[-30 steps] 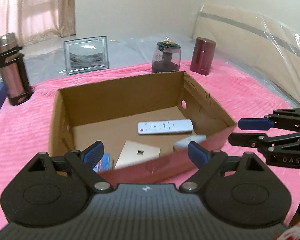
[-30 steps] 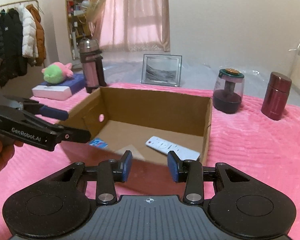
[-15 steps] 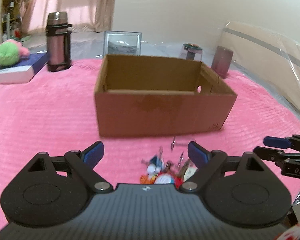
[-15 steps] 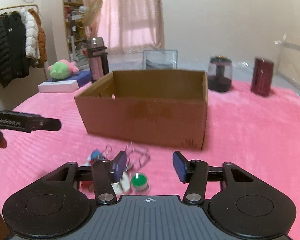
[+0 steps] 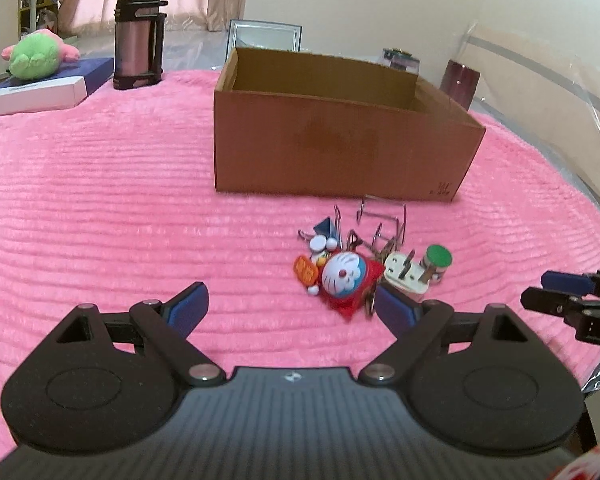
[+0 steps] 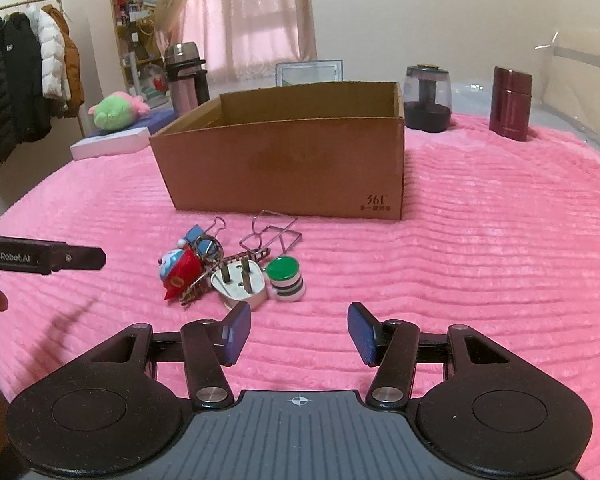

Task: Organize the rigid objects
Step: 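Withdraw both tools from the box back toward the pile, then grasp the green-capped bottle with the right tool while the left tool approaches the red Doraemon keychain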

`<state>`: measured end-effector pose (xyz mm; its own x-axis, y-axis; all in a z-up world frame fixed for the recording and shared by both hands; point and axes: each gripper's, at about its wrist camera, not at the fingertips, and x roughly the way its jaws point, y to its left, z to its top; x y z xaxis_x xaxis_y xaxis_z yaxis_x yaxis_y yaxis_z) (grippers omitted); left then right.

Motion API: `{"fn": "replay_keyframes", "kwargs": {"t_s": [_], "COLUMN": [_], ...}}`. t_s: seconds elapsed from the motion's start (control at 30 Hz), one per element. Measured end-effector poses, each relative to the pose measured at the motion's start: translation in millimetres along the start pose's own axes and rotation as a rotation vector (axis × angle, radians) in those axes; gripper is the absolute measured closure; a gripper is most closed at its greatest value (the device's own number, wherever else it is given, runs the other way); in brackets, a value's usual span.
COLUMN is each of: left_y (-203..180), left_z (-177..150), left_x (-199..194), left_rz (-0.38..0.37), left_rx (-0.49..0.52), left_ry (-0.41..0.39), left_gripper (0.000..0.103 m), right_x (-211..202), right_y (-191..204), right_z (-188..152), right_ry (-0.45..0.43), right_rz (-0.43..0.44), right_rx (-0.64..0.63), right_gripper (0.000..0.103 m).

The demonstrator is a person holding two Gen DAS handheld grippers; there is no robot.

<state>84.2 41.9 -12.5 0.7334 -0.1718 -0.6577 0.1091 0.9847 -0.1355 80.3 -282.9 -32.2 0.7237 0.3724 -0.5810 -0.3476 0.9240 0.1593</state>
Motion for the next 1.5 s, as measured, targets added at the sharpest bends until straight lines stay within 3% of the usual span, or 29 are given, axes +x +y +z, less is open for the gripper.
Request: {"fn": "replay_keyframes", "kwargs": {"t_s": [0.4, 1.03, 1.33, 1.5], "left_y": [-14.0, -18.4, -17.9, -20.4], "left_z": [-4.2, 3.5, 4.4, 5.7], "left_x": [21.3, 59.9, 71.6, 75.0], "left_rz": [0.013, 0.0, -0.008, -0.018], "left_rx": [0.055, 0.052, 0.037, 0.03], "left_ry": [0.013, 0.022, 0.035, 0.031], "left_gripper": [0.016, 0.016, 0.018, 0.018], "right_x": [33.1, 102.0, 119.9, 124.8], "right_y": [2.9, 0.3, 2.1, 4.8], "right_z": [-1.5, 9.5, 14.0, 13.7], "right_ry": [0.036, 0.067, 0.072, 0.083], "right_rz": [0.008, 0.031, 0.031, 0.041], "right_rx": [-0.068, -0.149, -0.175, -0.179], "right_gripper": [0.052, 0.053, 0.063, 0.076]}}
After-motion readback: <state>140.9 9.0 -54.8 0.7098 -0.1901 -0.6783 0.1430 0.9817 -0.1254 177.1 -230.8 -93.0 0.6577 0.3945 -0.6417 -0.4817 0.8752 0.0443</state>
